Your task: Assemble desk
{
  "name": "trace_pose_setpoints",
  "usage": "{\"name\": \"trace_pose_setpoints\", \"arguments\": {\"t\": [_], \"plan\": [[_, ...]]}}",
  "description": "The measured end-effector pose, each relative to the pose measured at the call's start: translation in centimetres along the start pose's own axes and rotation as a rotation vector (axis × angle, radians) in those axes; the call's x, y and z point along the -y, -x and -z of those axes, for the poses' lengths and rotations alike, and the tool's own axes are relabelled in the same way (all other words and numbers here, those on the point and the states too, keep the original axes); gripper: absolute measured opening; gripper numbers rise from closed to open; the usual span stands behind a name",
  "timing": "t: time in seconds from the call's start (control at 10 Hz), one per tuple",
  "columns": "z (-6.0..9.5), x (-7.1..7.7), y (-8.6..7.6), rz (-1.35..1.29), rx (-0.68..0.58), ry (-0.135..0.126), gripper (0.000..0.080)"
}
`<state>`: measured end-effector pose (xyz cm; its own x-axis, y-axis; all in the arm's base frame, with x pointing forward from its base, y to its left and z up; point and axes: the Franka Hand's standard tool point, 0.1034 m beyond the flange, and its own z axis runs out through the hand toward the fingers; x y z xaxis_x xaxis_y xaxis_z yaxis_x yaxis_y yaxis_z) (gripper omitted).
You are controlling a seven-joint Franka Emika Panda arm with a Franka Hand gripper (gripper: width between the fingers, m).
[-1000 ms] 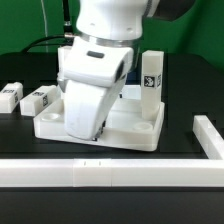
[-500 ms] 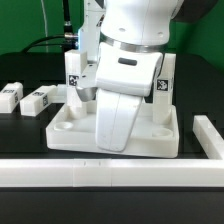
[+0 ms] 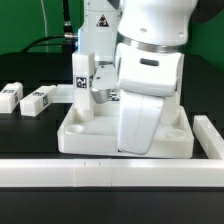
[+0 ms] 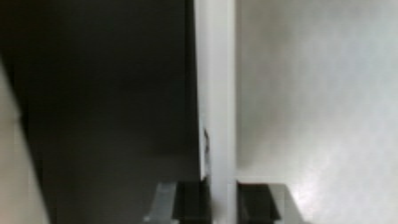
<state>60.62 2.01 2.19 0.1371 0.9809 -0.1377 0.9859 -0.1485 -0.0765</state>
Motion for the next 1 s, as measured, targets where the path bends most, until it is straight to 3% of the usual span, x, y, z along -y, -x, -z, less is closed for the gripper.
{"name": "trace_pose_setpoints", "arguments": {"t": [0.2, 0.7, 0.9, 1.0], "plan": [[0.3, -1.6, -1.7, 0.124, 0.013, 0.000, 0.0063], [0.4, -2.4, -1.8, 0.092, 0.027, -0.007, 0.0063], [1.2, -2.9, -1.8, 0.068, 0.035, -0.018, 0.0063], [1.5, -2.3, -1.8, 0.067, 0.045, -0.052, 0.0270]]}}
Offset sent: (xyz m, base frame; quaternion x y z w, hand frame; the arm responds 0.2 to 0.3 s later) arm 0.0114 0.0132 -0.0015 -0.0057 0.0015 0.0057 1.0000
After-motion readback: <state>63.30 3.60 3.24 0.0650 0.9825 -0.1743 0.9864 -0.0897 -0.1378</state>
